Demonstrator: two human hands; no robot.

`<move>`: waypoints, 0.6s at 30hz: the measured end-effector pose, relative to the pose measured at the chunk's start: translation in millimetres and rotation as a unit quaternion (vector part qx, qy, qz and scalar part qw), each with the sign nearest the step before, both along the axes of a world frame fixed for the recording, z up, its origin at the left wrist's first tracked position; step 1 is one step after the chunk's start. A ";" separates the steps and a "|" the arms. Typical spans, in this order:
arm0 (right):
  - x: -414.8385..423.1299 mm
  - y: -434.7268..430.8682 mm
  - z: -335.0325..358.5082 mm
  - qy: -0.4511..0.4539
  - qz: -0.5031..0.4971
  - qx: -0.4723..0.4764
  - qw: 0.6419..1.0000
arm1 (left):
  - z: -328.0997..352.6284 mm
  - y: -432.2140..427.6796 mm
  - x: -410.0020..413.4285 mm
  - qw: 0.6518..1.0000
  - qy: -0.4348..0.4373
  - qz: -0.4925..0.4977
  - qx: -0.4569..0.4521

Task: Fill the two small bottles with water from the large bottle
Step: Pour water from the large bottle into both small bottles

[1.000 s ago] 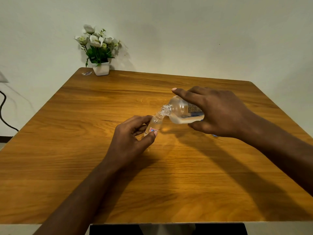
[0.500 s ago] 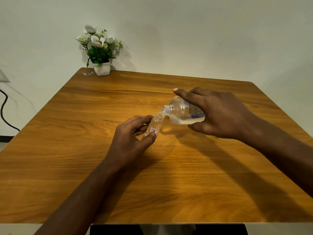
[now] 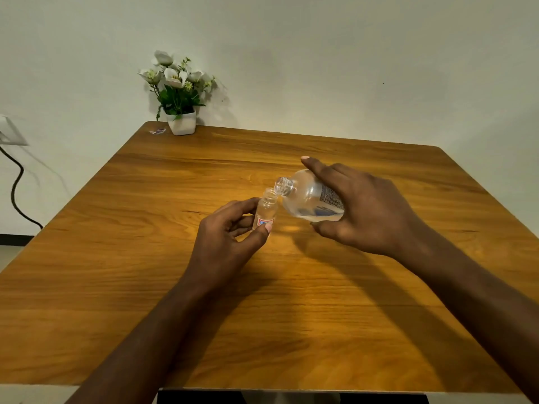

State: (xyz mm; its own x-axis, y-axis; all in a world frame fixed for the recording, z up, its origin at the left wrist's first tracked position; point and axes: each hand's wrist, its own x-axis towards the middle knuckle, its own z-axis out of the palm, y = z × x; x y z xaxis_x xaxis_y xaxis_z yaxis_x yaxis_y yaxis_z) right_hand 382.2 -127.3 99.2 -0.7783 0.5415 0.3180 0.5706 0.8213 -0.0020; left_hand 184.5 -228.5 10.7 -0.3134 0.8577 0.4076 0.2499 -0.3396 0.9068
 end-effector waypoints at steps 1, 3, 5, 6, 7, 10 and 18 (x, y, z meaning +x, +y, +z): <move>-2.7 -0.7 -2.5 0.014 -0.002 -0.012 1.000 | 0.5 0.0 -0.2 1.000 -0.010 0.004 -0.001; -9.2 -2.4 -7.7 0.045 -0.007 -0.037 0.998 | 1.6 0.4 -1.2 0.999 -0.033 0.013 -0.002; -16.5 -3.6 -13.7 0.074 -0.020 -0.057 0.995 | 2.8 0.7 -2.7 0.999 -0.048 0.023 0.002; -20.3 -3.8 -16.9 0.091 -0.027 -0.067 0.993 | 3.0 0.9 -3.6 0.998 -0.050 0.028 0.002; -23.9 -3.8 -20.1 0.110 -0.033 -0.079 0.990 | 2.7 1.1 -4.2 0.998 -0.053 0.033 0.000; -35.1 -1.3 -28.9 0.170 -0.044 -0.108 0.978 | 0.3 1.6 -7.6 0.996 -0.075 0.056 -0.014; -69.2 9.1 -47.6 0.311 -0.040 -0.201 0.928 | -5.6 5.2 -18.5 0.985 0.004 0.149 -0.084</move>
State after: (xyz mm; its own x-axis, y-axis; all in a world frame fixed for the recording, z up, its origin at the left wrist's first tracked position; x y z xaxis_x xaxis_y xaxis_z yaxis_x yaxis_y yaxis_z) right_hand 313.0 -118.1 51.7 -0.4642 0.7610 0.4532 0.4148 0.6389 -0.6479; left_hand 166.0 -223.3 5.1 -0.5586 0.7839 0.2711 0.3234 -0.0951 0.9415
